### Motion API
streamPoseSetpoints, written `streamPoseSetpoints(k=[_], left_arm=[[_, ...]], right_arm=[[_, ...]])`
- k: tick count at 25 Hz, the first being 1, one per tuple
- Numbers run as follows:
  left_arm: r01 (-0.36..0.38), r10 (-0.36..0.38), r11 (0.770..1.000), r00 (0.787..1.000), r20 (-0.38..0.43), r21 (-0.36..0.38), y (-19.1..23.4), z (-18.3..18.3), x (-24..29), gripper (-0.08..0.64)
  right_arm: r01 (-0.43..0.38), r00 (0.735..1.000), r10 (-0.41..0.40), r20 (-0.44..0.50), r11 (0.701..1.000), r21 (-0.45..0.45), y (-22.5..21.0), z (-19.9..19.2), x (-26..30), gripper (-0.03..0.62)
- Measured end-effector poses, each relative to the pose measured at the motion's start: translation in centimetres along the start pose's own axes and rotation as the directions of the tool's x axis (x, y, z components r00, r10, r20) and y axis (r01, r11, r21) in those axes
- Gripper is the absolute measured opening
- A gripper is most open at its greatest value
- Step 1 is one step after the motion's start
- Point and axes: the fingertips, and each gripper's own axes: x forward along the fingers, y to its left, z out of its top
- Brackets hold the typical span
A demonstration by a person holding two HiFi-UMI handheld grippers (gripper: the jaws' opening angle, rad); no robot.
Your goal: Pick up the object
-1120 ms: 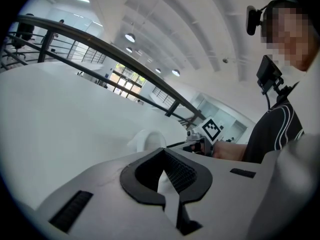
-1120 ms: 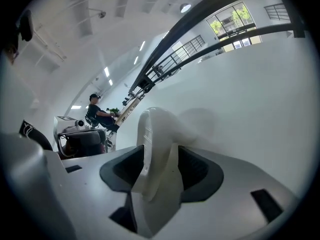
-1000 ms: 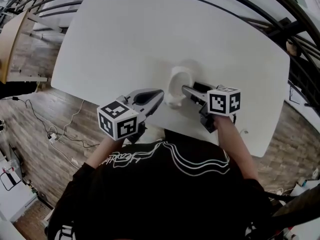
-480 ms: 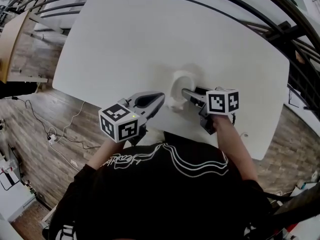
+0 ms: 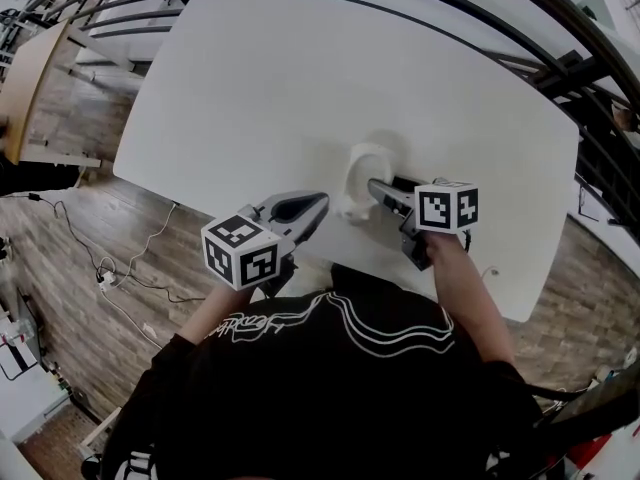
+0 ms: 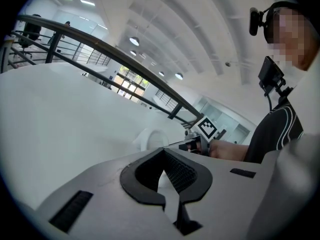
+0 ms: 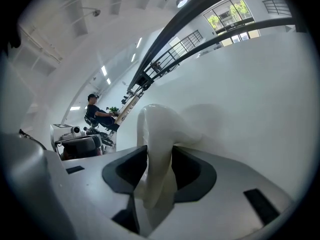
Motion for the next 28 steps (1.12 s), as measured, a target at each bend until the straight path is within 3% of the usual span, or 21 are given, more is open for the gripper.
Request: streamPoseSetpoints(k=[4,12,19,28], left_arm=[[-0.015,0.015,1.000,1.000,0.013,-0.009,1.0,-0.8,-2.2,0.008],[-0.011,0.011,1.000,1.000,0.022,-0.008,-0.8,-1.2,-2.7,0.008],[0.002,-0.003,0.999,0.999,0.033,0.041,-4.2,-3.5,-6.3,0.008],[0.015,-0.020,0.993,0.999,0.042,0.119,-7.1,-3.5,-9.6,0.008]], right_arm=[[-0.005,1.000,0.005,0.021,1.000,-0.010,1.4,-0.3,1.4,0.147],[0.022,0.994,-0.020,0.105,1.000,-0.022,1.9,-0.4,-1.5,0.133],[0.008,0.972,-0.006,0.236,1.000,-0.005,6.3,-2.7,-5.0,0.133],[-0.003,0.940,0.010,0.341,1.000,-0.022,11.4,-4.0,-8.7,0.133]])
